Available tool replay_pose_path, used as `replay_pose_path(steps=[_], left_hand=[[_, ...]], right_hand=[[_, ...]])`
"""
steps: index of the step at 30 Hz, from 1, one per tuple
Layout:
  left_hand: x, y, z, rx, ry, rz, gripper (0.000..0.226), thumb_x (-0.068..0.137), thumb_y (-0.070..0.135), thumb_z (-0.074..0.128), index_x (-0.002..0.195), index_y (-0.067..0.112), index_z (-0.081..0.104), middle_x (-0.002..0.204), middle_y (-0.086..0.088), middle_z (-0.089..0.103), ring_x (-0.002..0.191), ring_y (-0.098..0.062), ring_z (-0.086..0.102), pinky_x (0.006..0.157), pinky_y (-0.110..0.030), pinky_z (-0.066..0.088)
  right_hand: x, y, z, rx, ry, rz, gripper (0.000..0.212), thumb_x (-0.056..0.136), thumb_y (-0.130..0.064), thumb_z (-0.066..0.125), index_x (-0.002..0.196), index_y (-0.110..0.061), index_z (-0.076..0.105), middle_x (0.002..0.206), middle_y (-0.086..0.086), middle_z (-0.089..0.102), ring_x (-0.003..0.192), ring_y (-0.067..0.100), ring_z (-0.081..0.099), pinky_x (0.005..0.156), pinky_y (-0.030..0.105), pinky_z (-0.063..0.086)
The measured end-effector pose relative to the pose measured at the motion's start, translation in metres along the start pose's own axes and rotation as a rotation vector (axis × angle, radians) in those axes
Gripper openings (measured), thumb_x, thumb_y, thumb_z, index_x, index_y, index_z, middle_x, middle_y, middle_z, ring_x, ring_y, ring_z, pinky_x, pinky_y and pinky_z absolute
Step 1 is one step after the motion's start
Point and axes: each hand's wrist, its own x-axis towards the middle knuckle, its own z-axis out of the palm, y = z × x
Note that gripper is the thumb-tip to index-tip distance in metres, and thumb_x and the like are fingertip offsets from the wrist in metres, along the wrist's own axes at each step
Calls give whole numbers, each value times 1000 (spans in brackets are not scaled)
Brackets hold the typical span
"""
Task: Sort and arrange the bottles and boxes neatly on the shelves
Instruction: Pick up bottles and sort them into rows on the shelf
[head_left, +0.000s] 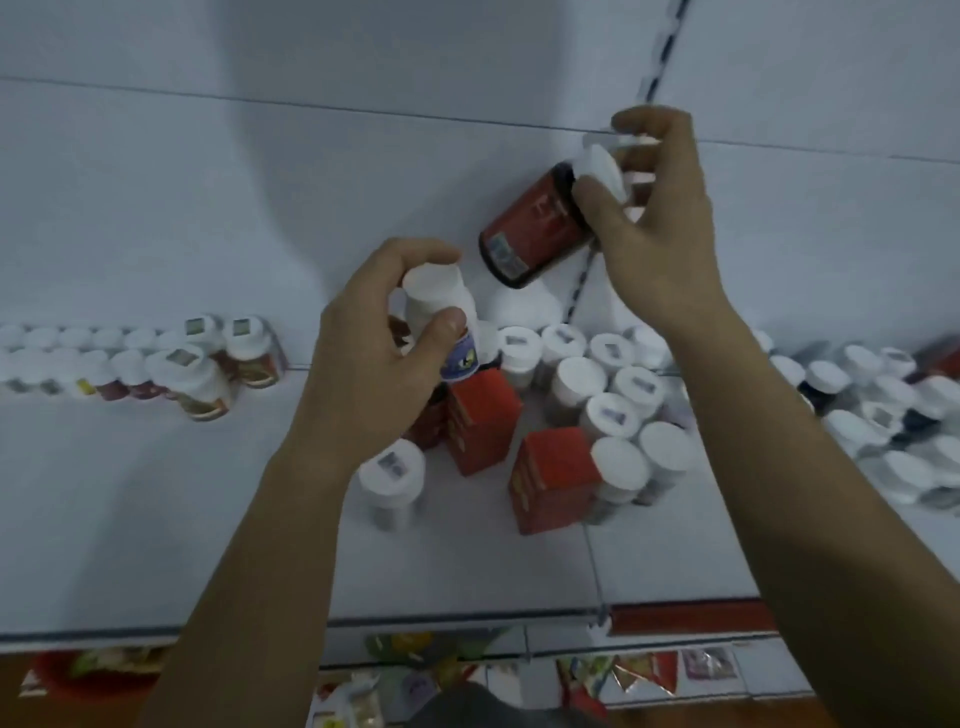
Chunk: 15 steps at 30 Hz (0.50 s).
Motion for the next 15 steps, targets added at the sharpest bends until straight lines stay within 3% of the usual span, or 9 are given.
replay_pose_path(steps=[2,6,10,15], left_hand=[[10,16,39,-33,-68,2,33,89,15,66,118,29,60,116,18,63,107,-5,61,74,-15,49],[25,44,123,-45,-180,21,30,89,19,65,117,28,63,115,17,64,108,-8,62,79,-30,55],[34,74,218,-50,-253,37,29,87,22,64,114,30,63,109,21,64,100,-7,64,79,-37,56],[39,116,345,-76,-314,28,29,82,25,64,111,33,64,104,19,65,89,-4,63,74,-38,55]], right_hand=[[-4,21,-42,-13,66,33,44,99,-19,59,138,-12,40,108,-7,58,95,5,59,80,30,55],[-11,70,-135,-63,169,90,47,100,-18,57,142,-13,36,110,-8,56,91,-14,56,77,8,44],[-20,124,-230,-151,173,140,48,100,-20,58,143,-16,37,108,-12,56,88,-17,55,75,4,42],[-28,194,-340,-258,137,179,48,100,-19,60,142,-17,38,119,4,59,90,-19,53,72,0,40]])
